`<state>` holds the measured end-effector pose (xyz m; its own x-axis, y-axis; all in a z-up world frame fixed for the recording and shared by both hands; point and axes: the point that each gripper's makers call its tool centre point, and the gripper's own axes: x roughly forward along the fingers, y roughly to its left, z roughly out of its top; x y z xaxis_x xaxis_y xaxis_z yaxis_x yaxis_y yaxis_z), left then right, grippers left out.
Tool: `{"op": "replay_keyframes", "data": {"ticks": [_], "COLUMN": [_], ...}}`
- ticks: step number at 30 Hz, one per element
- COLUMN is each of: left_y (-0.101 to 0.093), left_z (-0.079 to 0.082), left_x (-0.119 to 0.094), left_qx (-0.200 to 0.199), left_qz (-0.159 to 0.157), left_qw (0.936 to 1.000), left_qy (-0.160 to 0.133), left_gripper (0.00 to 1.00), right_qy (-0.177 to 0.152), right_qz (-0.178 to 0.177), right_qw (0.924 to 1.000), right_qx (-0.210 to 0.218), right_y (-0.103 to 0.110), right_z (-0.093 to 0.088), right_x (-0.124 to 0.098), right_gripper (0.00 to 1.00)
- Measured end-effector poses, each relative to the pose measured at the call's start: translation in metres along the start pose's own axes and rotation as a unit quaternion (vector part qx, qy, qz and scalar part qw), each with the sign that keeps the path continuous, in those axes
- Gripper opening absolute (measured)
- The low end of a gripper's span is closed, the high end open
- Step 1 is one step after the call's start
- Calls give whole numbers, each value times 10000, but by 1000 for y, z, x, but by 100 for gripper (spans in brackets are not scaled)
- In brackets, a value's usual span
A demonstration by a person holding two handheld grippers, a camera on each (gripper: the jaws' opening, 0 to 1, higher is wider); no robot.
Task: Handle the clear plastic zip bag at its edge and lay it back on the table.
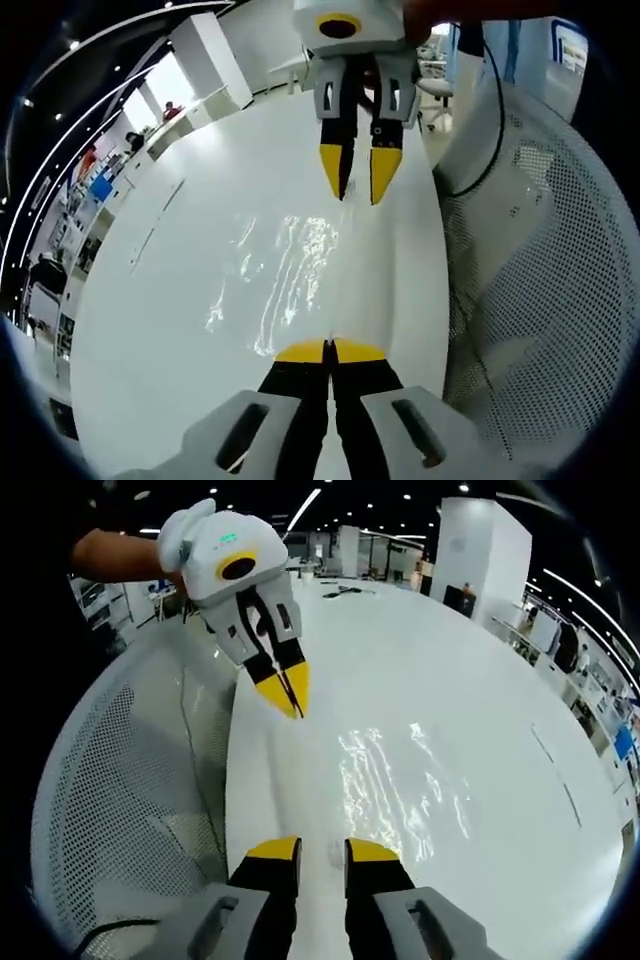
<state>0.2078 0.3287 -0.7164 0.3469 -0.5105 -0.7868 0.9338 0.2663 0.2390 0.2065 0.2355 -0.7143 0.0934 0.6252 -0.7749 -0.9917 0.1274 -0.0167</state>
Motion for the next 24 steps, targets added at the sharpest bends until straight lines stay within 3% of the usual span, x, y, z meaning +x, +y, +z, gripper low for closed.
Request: {"op": "replay_keyframes", "data": {"ticks": [9,24], "left_y": [-1,1], "left_z": [2,4], "left_x": [2,2], "left_qx": [247,238], "left_qz": [41,81], "left_qw": [9997,9996], "left_qy": [-39,-115], "left_gripper": [0,0], "right_qy": [-62,24], "right_qz": [-195,-29], "right_qw": [9998,9999], "right_qx": [-72,-98], "right_y": [-12,-8], "right_z": [17,17], "right_x": [4,20], "right_gripper": [14,13]}}
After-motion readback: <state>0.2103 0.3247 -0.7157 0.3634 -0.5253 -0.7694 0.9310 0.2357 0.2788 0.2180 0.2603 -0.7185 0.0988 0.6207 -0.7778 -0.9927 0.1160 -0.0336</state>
